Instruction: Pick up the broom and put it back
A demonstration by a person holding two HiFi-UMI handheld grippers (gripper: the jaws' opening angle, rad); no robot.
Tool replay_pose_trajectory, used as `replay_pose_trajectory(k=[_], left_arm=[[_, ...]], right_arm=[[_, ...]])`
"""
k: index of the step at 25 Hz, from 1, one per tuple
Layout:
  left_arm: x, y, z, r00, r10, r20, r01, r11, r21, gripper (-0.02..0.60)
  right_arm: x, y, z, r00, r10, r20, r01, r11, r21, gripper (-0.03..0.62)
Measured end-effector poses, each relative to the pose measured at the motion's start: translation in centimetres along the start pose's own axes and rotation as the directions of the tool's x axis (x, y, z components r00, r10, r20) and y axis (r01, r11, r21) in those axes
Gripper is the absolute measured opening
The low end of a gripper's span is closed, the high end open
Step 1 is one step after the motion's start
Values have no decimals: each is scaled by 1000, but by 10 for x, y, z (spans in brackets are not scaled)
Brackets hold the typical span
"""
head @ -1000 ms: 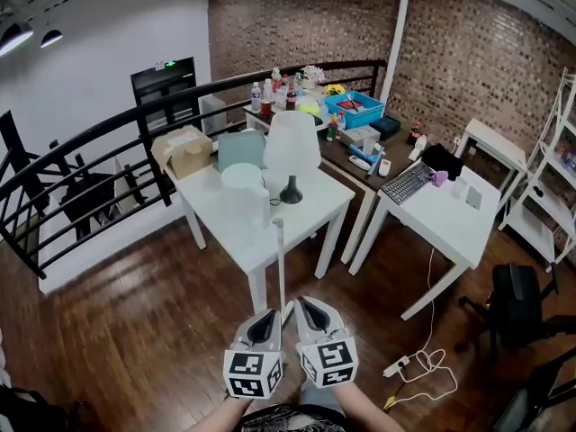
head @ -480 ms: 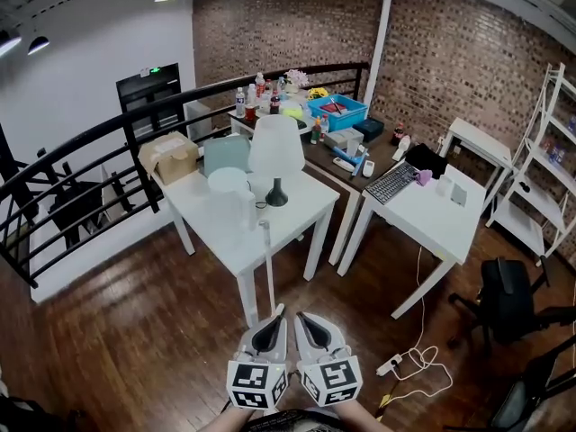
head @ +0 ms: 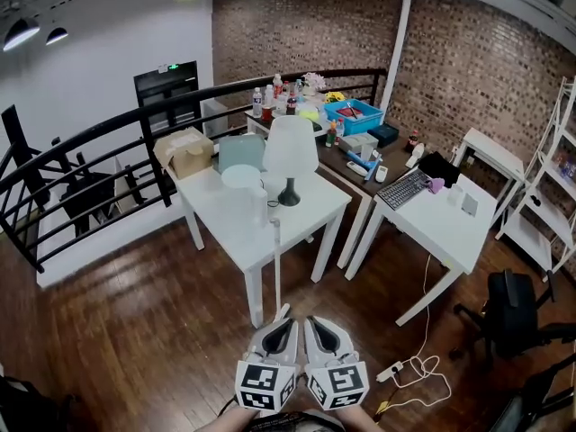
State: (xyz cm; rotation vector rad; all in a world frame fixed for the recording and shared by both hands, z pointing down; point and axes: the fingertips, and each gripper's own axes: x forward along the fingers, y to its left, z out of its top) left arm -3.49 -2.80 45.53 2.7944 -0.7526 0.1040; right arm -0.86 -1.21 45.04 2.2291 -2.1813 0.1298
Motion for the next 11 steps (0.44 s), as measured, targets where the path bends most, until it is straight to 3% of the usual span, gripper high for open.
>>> replay_pose_trajectory(k=[11], left_arm=[[0, 0, -3, 1000, -12, -4, 12, 1000, 10, 5]], right_arm=[[-5, -8, -4, 999, -36, 11, 36, 999, 23, 0]])
